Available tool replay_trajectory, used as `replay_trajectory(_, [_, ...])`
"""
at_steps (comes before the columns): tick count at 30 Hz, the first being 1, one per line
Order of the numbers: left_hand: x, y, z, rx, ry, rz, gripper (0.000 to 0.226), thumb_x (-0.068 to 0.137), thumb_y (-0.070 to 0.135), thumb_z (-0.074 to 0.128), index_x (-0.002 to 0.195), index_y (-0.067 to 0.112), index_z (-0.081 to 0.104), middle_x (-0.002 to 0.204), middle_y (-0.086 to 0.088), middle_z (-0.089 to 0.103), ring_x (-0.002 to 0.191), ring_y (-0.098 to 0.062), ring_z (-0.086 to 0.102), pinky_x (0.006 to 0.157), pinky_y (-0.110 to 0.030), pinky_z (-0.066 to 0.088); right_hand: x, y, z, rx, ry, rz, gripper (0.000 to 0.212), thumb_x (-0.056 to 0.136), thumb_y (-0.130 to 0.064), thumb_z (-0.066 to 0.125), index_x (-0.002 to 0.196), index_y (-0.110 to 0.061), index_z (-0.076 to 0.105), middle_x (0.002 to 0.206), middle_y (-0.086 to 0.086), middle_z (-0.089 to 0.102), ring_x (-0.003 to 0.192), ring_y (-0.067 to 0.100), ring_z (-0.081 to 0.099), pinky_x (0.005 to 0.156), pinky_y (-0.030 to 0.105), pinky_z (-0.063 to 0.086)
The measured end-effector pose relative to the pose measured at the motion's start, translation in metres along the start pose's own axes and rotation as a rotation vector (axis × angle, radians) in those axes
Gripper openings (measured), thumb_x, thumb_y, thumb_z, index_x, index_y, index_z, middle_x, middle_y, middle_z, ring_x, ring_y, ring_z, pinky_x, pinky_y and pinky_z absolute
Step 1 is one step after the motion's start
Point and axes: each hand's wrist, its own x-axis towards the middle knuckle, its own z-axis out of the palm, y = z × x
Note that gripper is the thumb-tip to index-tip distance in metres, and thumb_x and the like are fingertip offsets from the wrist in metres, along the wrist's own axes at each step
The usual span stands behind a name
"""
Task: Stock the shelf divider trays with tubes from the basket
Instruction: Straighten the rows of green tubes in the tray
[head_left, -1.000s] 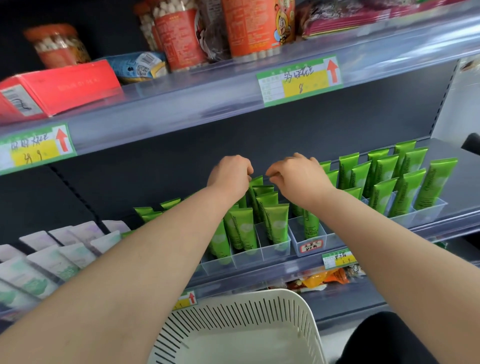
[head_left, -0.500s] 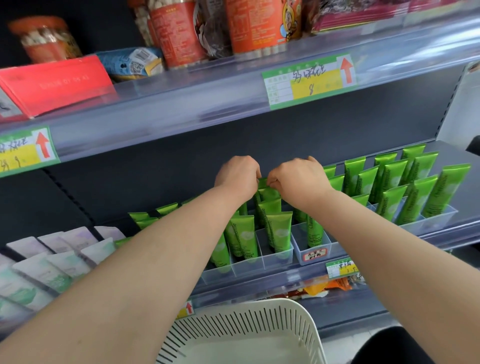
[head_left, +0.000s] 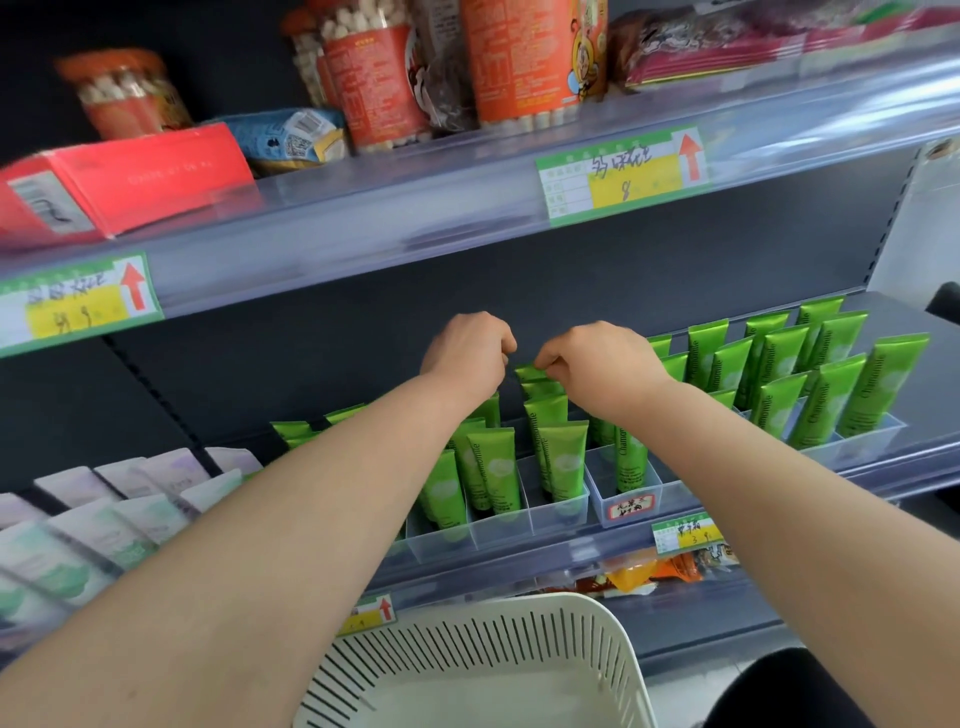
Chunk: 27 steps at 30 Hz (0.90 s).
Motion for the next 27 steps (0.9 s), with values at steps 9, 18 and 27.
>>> replay_trajectory(9, [-0.030,-0.038,-0.021,-0.052,-0.011,0.016,0.011,0.083,0.019,0.071,0.090,0.026,0.074,0.092,0.009,0.068,0.093,-0.016,0.063,0.080,-0.032,0.052,-0.019,-0.045,0.003,0.062,-0.007,-0.148,0.017,0.090,-0.035,0.055,0.100,-0.034,0.069,0.100,-0.008,0.069,0.100,0.019,0.058,0.083,0.032,0.041])
replay_trajectory(18, [-0.047,-0.046,-0.027,-0.039,-0.034,0.028,0.006,0.084,0.024,0.072,0.087,0.027,0.075,0.082,0.016,0.060,0.090,-0.014,0.062,0.079,-0.032,0.052,-0.025,-0.061,0.012,-0.058,-0.122,-0.137,0.019,0.094,-0.030,0.050,0.099,-0.035,0.069,0.096,-0.006,0.069,0.103,0.019,0.052,0.091,0.036,0.032])
replay_trajectory(27, [-0.048,-0.045,-0.026,-0.017,-0.181,0.034,0.005,0.077,0.028,0.077,0.082,0.026,0.076,0.080,0.012,0.067,0.083,-0.014,0.063,0.072,-0.031,0.053,-0.027,-0.061,0.007,-0.053,-0.188,-0.130,0.021,0.095,-0.036,0.048,0.102,-0.037,0.067,0.096,-0.006,0.066,0.114,0.022,0.049,0.096,0.040,0.031])
